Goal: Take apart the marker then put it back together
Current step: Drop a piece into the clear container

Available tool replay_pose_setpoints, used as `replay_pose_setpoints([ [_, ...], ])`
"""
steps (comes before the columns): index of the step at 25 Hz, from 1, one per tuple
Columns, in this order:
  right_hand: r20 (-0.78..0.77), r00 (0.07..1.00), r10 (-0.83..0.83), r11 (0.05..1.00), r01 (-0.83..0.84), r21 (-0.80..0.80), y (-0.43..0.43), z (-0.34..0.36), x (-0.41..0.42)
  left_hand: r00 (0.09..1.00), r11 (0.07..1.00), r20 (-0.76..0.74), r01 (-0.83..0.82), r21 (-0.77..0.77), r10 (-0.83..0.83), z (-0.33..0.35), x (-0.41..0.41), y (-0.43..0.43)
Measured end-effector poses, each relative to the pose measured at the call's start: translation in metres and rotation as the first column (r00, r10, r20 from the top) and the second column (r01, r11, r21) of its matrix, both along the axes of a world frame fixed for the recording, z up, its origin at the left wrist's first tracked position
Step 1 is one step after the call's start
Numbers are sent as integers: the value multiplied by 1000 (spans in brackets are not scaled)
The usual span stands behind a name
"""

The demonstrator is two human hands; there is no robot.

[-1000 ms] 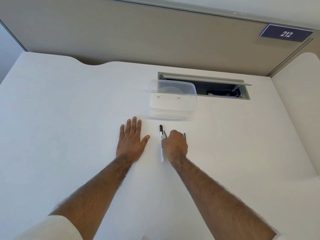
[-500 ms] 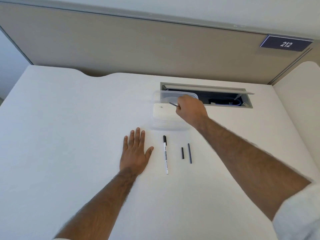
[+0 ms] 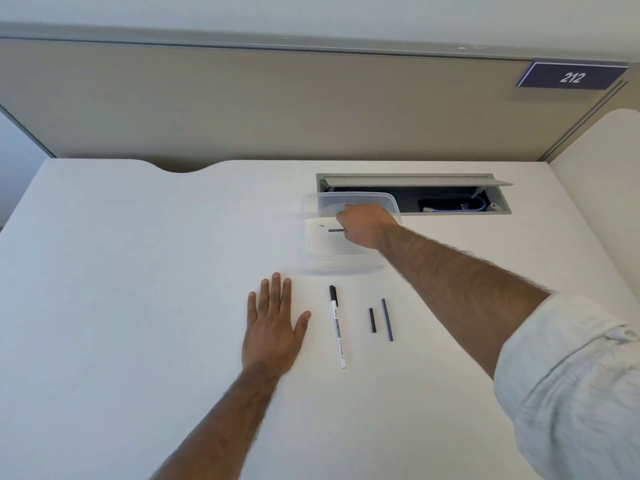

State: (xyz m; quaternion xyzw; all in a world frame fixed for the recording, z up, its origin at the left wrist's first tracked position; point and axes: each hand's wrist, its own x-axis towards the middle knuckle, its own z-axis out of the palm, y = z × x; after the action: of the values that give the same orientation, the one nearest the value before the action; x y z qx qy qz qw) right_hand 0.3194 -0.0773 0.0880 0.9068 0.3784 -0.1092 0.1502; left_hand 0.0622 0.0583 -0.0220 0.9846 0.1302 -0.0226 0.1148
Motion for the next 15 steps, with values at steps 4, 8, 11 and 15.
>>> replay_pose_setpoints([
  [4,-38,996,-82,988,86,132,-1,3,-6,1000,1000,-11,-5,5,5,1,0,0],
  [8,-65,937,-345,739,313,596,-19,17,-45,1000,1000,-13,-4,16,4,1,-1,-1],
  [11,-57,897,-439,456,276,846,-42,18,-112,1000,1000,-10,-1,8,1,2,-1,-1],
  [15,-202,849,-488,517,468,717,-58,-15,-206,1000,1000,-13,6,2,-6,5,-1,-2],
])
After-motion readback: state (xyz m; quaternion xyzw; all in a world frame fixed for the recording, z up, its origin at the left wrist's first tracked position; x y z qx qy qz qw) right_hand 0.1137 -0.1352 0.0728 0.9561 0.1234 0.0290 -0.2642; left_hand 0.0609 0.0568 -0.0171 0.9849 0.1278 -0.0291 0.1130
